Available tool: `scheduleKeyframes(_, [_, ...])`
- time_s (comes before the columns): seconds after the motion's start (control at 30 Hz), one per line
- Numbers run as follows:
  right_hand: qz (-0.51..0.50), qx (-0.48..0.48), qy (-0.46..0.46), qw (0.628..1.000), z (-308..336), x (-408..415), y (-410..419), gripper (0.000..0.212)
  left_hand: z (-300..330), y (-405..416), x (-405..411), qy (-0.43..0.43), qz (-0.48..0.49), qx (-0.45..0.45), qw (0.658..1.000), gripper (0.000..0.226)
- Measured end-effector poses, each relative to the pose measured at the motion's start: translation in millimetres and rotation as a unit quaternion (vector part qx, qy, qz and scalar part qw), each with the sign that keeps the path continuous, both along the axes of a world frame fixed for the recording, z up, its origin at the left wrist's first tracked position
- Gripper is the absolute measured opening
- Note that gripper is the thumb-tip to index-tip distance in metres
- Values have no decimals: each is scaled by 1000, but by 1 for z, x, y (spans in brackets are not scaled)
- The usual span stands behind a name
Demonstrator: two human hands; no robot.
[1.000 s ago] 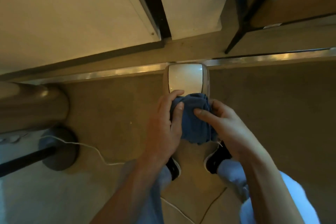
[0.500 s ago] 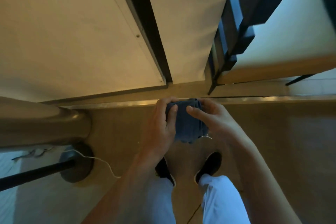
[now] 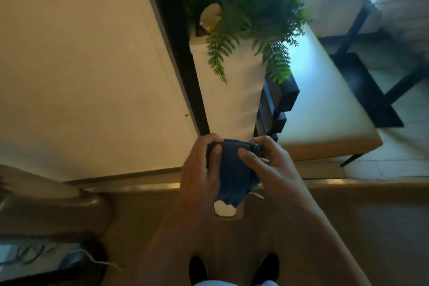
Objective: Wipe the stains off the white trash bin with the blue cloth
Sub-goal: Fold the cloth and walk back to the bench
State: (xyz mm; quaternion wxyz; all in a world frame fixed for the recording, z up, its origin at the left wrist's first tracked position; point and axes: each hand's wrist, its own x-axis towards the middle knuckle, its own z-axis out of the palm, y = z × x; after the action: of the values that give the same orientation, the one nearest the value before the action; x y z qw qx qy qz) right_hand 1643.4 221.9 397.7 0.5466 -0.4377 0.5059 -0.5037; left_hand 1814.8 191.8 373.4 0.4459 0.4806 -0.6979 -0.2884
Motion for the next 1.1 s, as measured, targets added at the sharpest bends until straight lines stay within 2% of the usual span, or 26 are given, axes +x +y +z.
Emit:
scheduleKeyframes(0.17, [-34,-57,-11,998,19,-3,9,24,24,3,-7,18,-23,-27,999,17])
scheduleKeyframes(0.33, [-88,-77,26,993,15,-7,24,28,25,11,-20,13,-46,-41,998,14])
scheduleKeyframes(0.5, [-149,-90,48,984,2,-14,38,21,22,20,-40,18,-76,-38,996,14])
scheduleKeyframes(0.6, [-205,-110,92,968,-7,-21,47,10,21,24,-58,7,-90,-34,995,13])
scheduleKeyframes(0.7, [-257,-124,85,955,-11,-30,57,9,21,28,-81,6,-108,-36,993,14])
scheduleKeyframes(0.8, [-298,-118,69,945,-17,-47,67,7,20,35,-109,8,-134,-34,990,15])
scheduleKeyframes(0.93, [-330,-103,74,935,-24,-86,81,18,16,46,-153,18,-151,-30,988,14])
scheduleKeyframes(1.1, [-347,-101,76,929,-34,-141,100,11,6,63,-210,27,-159,-16,987,14])
